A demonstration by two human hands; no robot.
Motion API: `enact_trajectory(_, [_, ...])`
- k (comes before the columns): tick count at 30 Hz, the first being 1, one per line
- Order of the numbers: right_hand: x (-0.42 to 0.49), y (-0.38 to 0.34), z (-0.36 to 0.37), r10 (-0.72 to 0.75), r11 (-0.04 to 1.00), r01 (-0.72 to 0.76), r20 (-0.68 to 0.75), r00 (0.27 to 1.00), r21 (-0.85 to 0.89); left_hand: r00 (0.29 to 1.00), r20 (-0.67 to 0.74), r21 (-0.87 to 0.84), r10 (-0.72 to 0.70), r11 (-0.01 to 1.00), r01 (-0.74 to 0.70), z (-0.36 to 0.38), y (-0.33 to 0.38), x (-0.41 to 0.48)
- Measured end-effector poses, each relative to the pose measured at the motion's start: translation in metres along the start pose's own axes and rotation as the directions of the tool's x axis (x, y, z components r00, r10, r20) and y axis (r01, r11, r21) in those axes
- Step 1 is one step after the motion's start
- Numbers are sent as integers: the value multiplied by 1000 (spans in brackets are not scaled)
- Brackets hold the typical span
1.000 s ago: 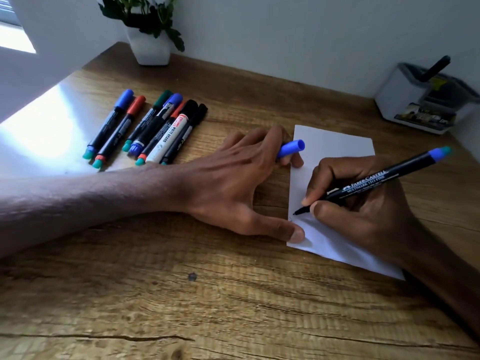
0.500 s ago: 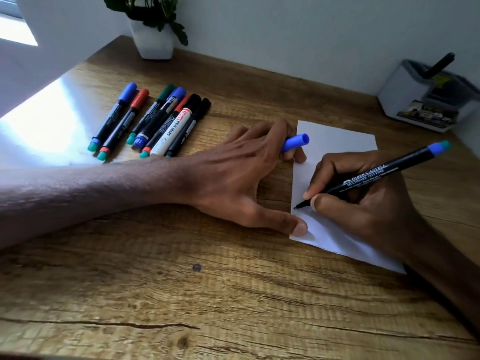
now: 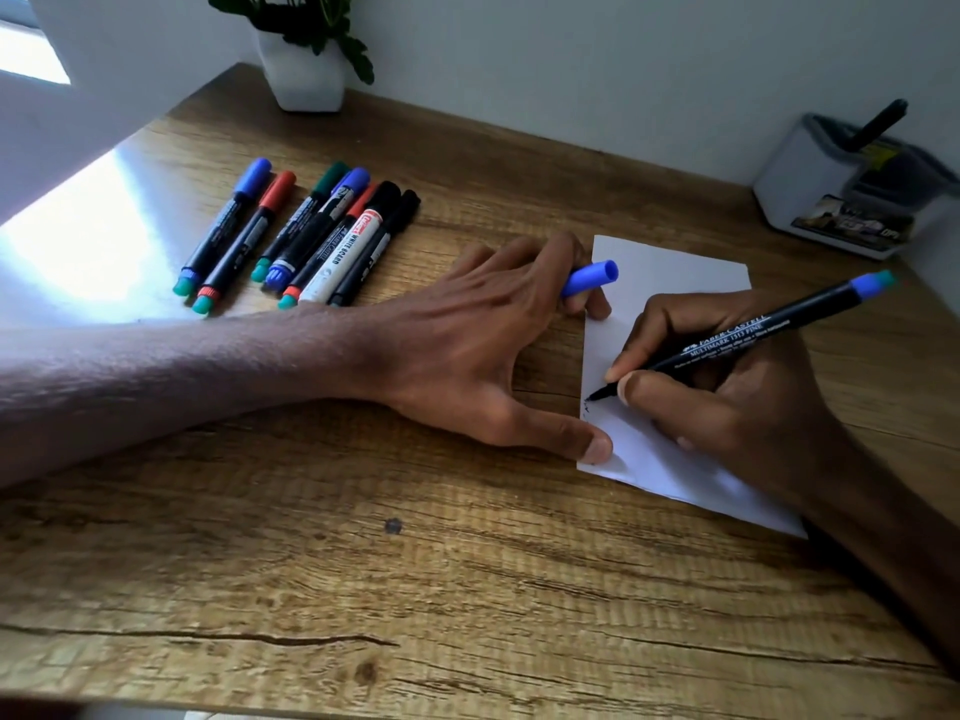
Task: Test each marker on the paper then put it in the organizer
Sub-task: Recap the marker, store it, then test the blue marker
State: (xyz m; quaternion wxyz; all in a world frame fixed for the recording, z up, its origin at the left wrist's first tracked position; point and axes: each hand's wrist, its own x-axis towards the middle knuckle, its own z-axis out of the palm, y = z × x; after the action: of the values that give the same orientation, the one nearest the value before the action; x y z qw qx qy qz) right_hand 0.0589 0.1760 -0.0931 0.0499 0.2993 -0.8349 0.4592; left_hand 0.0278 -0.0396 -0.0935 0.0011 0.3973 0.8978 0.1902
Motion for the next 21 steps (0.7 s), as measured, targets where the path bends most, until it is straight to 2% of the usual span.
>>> enact_trajectory(21, [2, 3, 2, 22, 1000, -22, -80, 997, -5, 1000, 5, -1, 13, 1000, -13, 0, 0, 1])
